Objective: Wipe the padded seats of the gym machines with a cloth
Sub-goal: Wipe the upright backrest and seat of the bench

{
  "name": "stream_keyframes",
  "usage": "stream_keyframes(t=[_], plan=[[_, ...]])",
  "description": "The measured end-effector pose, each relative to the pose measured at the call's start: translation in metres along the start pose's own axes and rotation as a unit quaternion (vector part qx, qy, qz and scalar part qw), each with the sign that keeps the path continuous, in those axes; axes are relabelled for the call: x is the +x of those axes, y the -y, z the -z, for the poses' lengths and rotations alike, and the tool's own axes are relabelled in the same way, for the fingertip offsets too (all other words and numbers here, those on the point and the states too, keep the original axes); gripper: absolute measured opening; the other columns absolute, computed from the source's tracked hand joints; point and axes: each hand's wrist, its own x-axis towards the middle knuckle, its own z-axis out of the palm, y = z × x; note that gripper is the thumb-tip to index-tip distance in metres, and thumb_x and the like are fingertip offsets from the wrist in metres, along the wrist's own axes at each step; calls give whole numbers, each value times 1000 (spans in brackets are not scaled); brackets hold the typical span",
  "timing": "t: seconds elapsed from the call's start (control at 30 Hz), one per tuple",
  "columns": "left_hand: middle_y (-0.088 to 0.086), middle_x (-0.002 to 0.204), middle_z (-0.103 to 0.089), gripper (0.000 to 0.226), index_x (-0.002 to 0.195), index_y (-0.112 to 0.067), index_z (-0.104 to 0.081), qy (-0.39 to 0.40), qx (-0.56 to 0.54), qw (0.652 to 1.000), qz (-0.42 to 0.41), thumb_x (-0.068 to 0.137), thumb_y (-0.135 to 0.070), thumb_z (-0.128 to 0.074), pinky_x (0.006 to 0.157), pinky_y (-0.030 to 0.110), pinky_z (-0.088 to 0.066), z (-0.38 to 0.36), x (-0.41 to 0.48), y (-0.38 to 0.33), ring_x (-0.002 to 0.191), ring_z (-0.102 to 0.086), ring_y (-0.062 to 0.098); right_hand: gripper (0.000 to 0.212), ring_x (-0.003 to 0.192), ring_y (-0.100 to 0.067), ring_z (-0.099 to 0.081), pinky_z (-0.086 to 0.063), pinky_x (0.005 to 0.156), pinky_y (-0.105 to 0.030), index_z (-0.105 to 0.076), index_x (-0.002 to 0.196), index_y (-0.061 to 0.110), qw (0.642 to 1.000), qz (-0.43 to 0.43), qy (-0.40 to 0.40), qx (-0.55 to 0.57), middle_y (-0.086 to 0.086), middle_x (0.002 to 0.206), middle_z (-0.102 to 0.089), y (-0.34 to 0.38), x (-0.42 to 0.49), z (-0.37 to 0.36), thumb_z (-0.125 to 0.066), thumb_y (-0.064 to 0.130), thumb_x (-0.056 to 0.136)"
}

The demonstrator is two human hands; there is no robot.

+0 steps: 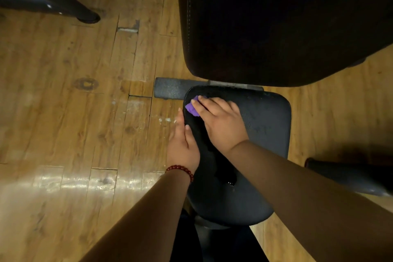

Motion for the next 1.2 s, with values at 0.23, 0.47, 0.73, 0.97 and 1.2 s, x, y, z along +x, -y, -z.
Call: stream_keyframes(t=[0.23,0.47,0.73,0.97,1.2], plan=[[-7,156,-30,50,150,-47,-10,13,0,1000,-11,104,-34,-26,115,35,-31,0,1,5,142,-30,11,52,131,-25,-48,-44,99,-42,-48,142,18,998,2,17,-54,-7,144,-50,2,-31,1,-37,34,93],[-6,157,-27,51,153,-36,-15,-3,9,999,-34,105,-26,-29,108,17,-21,-3,1,5,143,-24,7,55,122,-22,-58,-44,100,-42,-63,127,12,999,30,-14,-16,-5,130,-62,4,-1,-9,-78,15,75],[-11,157,1,60,153,-13,-13,-26,148,966,-212,95,-17,-28,121,29,-3,-10,1,18,146,7,5,43,122,-23,-58,-39,104,-38,-63,127,11,995,78,-46,35,-6,131,-62,-20,-72,-12,-45,14,88],[-12,156,-4,58,152,-13,-21,-62,178,958,-215,94,-17,-27,121,32,-4,-15,3,21,149,3,12,56,110,-23,-66,-50,93,-42,-70,117,10,994,70,-78,37,-6,119,-69,-15,-14,-16,-86,7,63],[-13,156,-5,58,152,-14,-22,-67,158,960,-222,94,-18,-28,121,33,-4,-15,5,23,149,4,12,45,120,-20,-59,-40,102,-34,-64,126,14,993,85,-78,33,-2,129,-64,-35,-69,-15,-61,6,81]])
